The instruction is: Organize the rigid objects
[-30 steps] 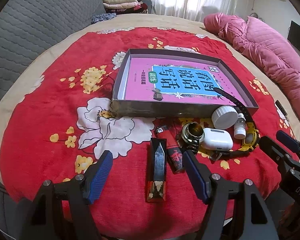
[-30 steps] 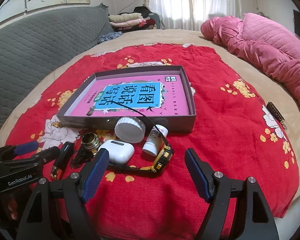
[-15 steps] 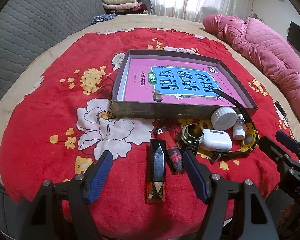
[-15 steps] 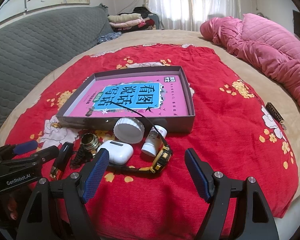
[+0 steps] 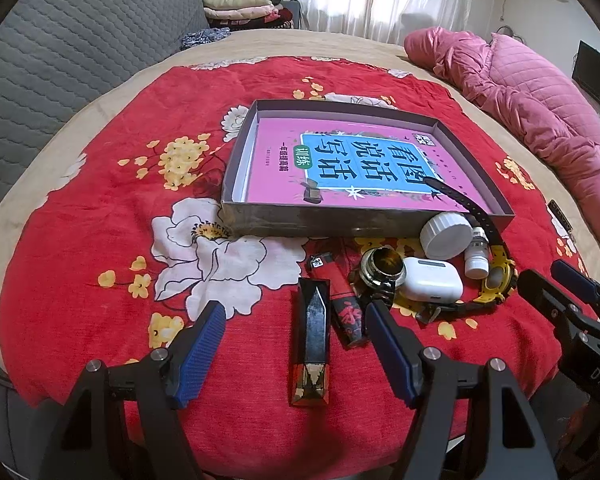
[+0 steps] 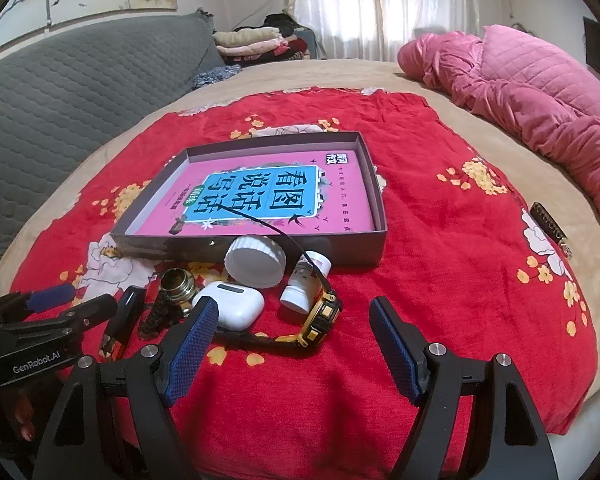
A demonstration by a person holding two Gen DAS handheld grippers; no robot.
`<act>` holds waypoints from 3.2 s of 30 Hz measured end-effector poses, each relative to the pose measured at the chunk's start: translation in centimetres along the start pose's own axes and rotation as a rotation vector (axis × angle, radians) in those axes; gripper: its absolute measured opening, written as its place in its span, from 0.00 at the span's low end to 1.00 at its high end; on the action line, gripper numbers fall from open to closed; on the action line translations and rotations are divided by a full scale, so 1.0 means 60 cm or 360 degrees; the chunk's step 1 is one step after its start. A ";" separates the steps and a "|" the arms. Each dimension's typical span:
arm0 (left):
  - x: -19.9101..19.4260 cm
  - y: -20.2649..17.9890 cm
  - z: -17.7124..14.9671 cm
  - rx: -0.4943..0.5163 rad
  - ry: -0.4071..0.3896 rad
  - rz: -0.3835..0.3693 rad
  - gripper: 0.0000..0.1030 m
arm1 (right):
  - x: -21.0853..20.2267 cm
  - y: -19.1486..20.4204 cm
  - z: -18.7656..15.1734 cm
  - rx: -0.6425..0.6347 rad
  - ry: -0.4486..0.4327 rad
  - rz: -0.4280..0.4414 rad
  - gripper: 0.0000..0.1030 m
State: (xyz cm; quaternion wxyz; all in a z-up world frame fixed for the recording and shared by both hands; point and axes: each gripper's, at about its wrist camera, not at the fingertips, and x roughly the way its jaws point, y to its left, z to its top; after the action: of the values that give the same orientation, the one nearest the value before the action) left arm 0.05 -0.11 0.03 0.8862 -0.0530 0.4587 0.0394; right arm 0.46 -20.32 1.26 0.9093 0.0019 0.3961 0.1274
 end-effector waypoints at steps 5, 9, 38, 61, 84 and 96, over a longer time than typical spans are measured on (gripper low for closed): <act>0.001 0.000 0.000 -0.0003 0.0006 -0.0009 0.70 | 0.000 0.000 0.000 0.0000 -0.0001 0.0000 0.76; 0.000 -0.002 -0.001 0.0004 0.0005 -0.0009 0.70 | 0.000 0.000 0.000 0.0002 0.0000 0.0000 0.76; 0.002 0.039 -0.019 -0.0101 0.0153 0.0002 0.70 | 0.006 -0.015 -0.002 0.0063 0.0034 0.0017 0.76; 0.026 0.048 -0.023 -0.0141 0.0223 -0.0026 0.70 | 0.017 -0.019 -0.006 0.0069 0.0073 0.0020 0.76; 0.076 0.032 -0.021 -0.0074 0.0256 -0.0033 0.61 | 0.081 -0.044 -0.015 0.0116 0.0196 -0.0119 0.76; 0.088 0.034 -0.002 -0.0061 0.0156 -0.0086 0.35 | 0.106 -0.041 -0.017 0.0082 0.0226 -0.0061 0.46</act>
State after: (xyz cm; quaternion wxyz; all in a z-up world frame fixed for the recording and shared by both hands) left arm 2.75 2.03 -4.46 0.8621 -0.0842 0.4991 0.0216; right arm 4.46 -21.31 -4.26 0.8809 0.0088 0.4627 0.0995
